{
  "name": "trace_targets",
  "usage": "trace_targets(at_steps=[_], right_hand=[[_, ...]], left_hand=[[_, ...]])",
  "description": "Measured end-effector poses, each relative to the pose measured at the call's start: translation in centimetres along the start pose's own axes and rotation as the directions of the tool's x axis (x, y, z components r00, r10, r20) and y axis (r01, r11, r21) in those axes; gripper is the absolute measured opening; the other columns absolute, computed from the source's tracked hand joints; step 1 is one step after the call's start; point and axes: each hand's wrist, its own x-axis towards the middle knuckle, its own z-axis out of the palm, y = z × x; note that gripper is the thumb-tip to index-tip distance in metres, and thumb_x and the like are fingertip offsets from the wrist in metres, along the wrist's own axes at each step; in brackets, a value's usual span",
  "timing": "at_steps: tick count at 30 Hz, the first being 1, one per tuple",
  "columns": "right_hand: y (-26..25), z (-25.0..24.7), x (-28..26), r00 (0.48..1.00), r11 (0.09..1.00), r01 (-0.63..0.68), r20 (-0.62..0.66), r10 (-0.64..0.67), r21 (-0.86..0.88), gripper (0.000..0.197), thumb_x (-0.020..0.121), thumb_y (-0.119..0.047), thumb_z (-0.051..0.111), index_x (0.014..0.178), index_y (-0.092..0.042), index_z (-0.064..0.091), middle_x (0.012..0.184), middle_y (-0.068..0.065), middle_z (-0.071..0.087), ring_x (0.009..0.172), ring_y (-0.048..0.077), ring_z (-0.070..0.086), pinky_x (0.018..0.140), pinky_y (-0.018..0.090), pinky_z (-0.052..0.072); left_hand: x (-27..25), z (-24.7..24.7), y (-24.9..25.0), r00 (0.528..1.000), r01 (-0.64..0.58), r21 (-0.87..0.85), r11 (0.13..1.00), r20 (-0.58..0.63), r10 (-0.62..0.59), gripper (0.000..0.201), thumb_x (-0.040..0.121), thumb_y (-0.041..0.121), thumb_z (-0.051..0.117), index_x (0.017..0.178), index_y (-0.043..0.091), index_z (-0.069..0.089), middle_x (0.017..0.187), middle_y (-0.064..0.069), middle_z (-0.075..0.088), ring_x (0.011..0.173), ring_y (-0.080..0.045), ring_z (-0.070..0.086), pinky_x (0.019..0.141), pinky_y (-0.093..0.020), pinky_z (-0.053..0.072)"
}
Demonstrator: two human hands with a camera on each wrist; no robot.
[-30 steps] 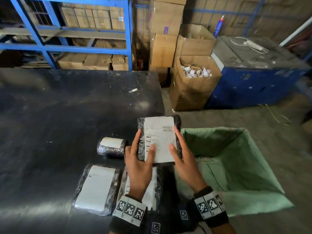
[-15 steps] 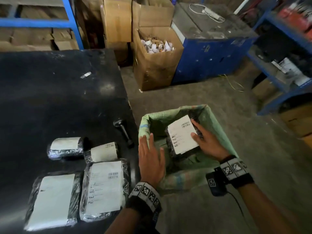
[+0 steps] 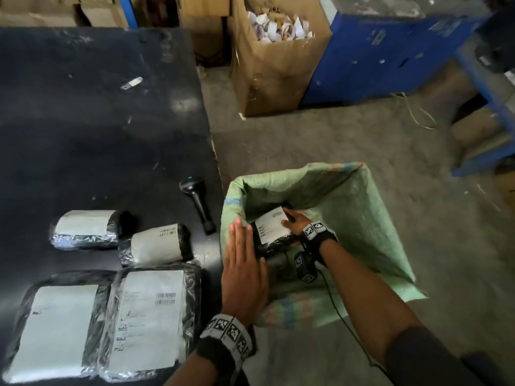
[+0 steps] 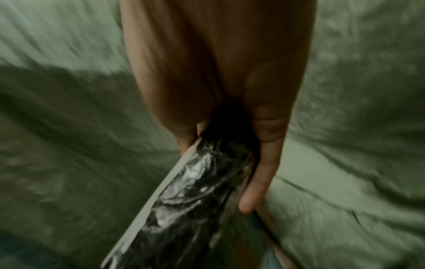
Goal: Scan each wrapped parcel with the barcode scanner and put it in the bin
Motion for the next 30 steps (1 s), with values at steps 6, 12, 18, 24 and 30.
trace_targets(at_steps=[6,12,18,24,30], right_hand=[[2.2,3.7,3.6,0.999,0.962,0.052,-0.011,-0.051,0.267,0.061,0.101,-0.019,0.053,0.155,-0.026,0.028,0.154,0.007,0.041,0.139,0.025,0.043,0.112,0.033,0.037],[3.9,6.8,6.3,0.996,0.971,0.089,-0.048,-0.08,0.221,0.066,0.101,-0.018,0.051,0.157,-0.023,0.018,0.158,0.007,0.034,0.143,0.028,0.038,0.11,0.029,0.033],[6.7,9.0,8.7,0.994,0.988,0.111,-0.033,-0.108,0.107,0.071,0.1,-0.019,0.051,0.157,-0.022,0.009,0.164,0.009,0.019,0.148,0.033,0.028,0.117,0.045,0.03],[6.0,8.9,9.3,0.999,0.931,-0.026,0.033,0.041,-0.365,0.076,0.102,-0.037,0.041,0.155,-0.031,-0.013,0.165,0.014,0.01,0.133,0.049,0.043,0.107,0.053,0.039],[-2.1,3.6,2.3,0.997,0.873,0.024,0.077,0.015,-0.488,0.051,0.105,-0.029,0.037,0.15,-0.005,0.036,0.157,0.019,0.034,0.143,0.033,0.035,0.115,0.034,0.029]], left_hand=[[0.0,-0.2,-0.3,1.0,0.006,-0.014,1.0,0.013,-0.006,0.072,0.097,0.015,0.049,0.159,0.003,0.014,0.169,-0.014,-0.006,0.156,-0.027,-0.007,0.125,-0.052,0.018],[0.7,-0.5,-0.2,0.998,0.022,0.011,1.0,0.057,-0.023,0.071,0.099,0.019,0.045,0.159,0.003,0.011,0.168,-0.015,-0.009,0.156,-0.028,-0.009,0.124,-0.051,0.02],[0.7,0.0,-0.5,0.998,0.041,0.03,0.999,0.044,-0.043,0.075,0.097,0.017,0.05,0.16,0.004,0.01,0.169,-0.014,-0.009,0.156,-0.027,-0.009,0.124,-0.051,0.021],[0.7,0.3,-0.8,0.999,0.028,0.11,0.994,0.036,-0.032,0.077,0.096,0.024,0.046,0.16,0.006,0.007,0.168,-0.015,-0.01,0.156,-0.026,-0.011,0.126,-0.047,0.014],[0.8,-1.2,-0.8,0.991,0.032,0.241,0.97,0.121,-0.063,0.083,0.092,0.039,0.047,0.16,0.008,0.011,0.168,-0.017,-0.007,0.156,-0.032,-0.005,0.126,-0.047,0.012]])
